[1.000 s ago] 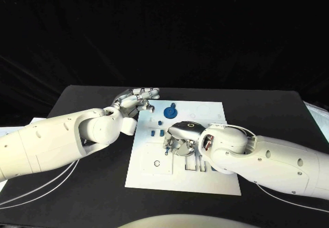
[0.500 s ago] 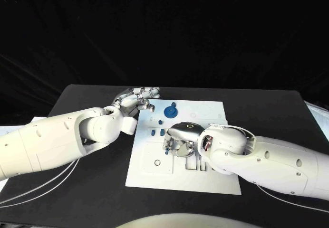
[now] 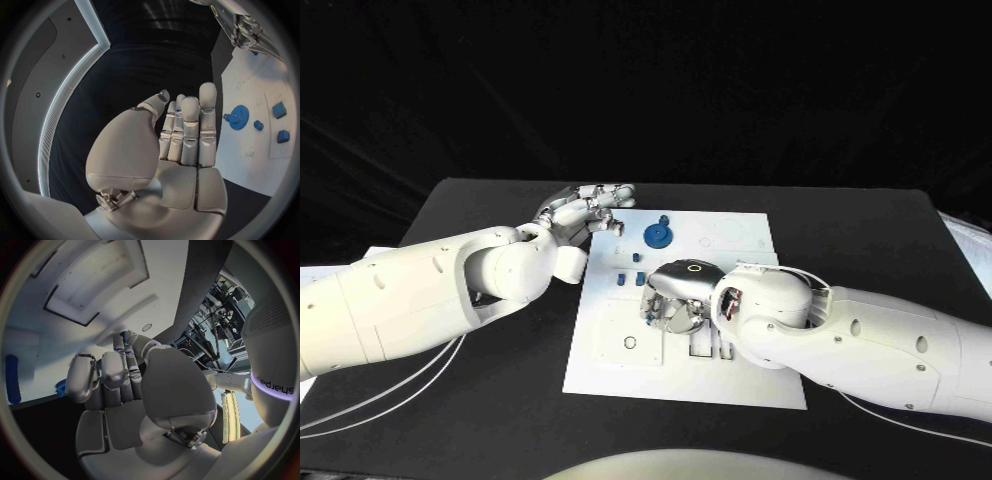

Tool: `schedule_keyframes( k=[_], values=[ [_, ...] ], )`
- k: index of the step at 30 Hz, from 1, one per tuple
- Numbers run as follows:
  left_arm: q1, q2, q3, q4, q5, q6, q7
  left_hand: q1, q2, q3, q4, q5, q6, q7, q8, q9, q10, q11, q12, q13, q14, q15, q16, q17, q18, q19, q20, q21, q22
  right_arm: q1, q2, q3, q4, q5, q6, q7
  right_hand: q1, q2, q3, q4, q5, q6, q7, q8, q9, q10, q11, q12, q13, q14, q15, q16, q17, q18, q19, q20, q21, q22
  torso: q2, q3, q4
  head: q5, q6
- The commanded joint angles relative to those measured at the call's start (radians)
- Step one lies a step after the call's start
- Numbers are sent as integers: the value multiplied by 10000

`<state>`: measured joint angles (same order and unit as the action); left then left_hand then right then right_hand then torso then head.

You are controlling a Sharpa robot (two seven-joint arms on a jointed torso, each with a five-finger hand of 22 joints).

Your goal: Assemble the parts on the task board

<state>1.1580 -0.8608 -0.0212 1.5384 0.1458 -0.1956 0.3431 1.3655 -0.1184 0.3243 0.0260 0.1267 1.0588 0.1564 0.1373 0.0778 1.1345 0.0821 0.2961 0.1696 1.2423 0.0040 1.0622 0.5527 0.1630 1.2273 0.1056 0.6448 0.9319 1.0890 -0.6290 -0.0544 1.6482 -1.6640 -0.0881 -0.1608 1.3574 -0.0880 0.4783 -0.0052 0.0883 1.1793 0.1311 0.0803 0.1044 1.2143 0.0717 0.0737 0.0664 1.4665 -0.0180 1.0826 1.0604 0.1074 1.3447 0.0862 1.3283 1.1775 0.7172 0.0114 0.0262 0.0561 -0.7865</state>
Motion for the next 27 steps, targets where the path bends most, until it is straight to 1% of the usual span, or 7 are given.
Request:
schedule_keyframes(
  k=[1,7,11,18,20,23,27],
  values=[
    [4,6,7,26,-34,164,30,-14,81,-48,0,-37,-52,-13,63,-15,-39,-9,22,11,-83,-8,56,-10,90,-26,-6,-37,-10,-28,5,-33,-75,-277,563,-489,-151,-32,-119,41,27,-157,22,-108,-35,-192,37,-102,-33,308,82,60,-14,-182,-48,62,-15,-27,-4,-7,5,7,-23],
    [4,2,7,29,-34,149,35,-14,81,-48,0,-37,-52,-13,63,-15,-39,-9,22,11,-83,-8,56,-10,90,-26,-6,-37,-10,-27,-8,-41,-72,-309,263,-553,-302,-343,-472,78,73,-775,258,-197,-183,-821,241,-101,-31,246,250,17,-127,-125,-232,208,-185,-279,-8,-7,4,27,-9],
    [4,-6,7,29,-34,140,34,-2,98,-69,0,-44,-64,-10,71,-16,-67,-6,52,22,-81,-7,73,4,89,-17,-4,-31,-6,-27,-39,-43,-41,-313,-9,-539,-289,-420,-592,59,157,-928,266,-191,-224,-934,263,-80,-28,232,269,21,-150,-109,-273,240,-225,-332,4,1,-1,33,-11],
    [5,-18,7,11,-34,136,19,-2,98,-69,0,-44,-64,-10,71,-16,-67,-6,52,22,-81,-7,73,4,89,-17,-4,-31,-6,-27,-279,-40,133,-254,-854,-417,-235,-513,-930,30,180,-1273,309,-179,-308,-1424,332,-51,-30,100,330,-218,-449,-16,-552,304,-522,-753,3,9,1,21,7],
    [5,-19,7,9,-34,124,16,2,102,-70,0,-44,-66,-10,72,-16,-72,-6,55,24,-79,-8,79,10,89,-16,-4,-32,-7,-26,-440,-17,290,-219,-1095,-380,-231,-504,-970,35,204,-1280,316,-170,-309,-1434,335,-24,-23,92,332,-231,-468,-11,-565,309,-539,-774,-4,7,6,12,10],
    [5,-25,7,5,-34,106,15,53,131,-76,-22,-49,-80,-11,82,-18,-104,-8,91,36,-68,-10,105,29,89,-2,-4,-29,-4,42,-871,93,675,-141,-1375,-396,-196,-470,-1030,35,272,-1241,320,-137,-300,-1389,330,57,-7,95,328,-226,-483,-13,-548,312,-533,-758,-1,11,2,4,22],
    [5,-30,7,-4,-34,99,10,53,131,-76,-22,-49,-80,-11,82,-18,-104,-8,91,36,-68,-10,105,29,89,-2,-4,-29,-4,293,-1400,169,1043,-47,-1468,-503,-181,-458,-1074,38,293,-1197,314,-115,-290,-1356,324,106,-2,96,324,-235,-505,-14,-540,311,-533,-754,-16,0,-21,-23,53]
  ],
)
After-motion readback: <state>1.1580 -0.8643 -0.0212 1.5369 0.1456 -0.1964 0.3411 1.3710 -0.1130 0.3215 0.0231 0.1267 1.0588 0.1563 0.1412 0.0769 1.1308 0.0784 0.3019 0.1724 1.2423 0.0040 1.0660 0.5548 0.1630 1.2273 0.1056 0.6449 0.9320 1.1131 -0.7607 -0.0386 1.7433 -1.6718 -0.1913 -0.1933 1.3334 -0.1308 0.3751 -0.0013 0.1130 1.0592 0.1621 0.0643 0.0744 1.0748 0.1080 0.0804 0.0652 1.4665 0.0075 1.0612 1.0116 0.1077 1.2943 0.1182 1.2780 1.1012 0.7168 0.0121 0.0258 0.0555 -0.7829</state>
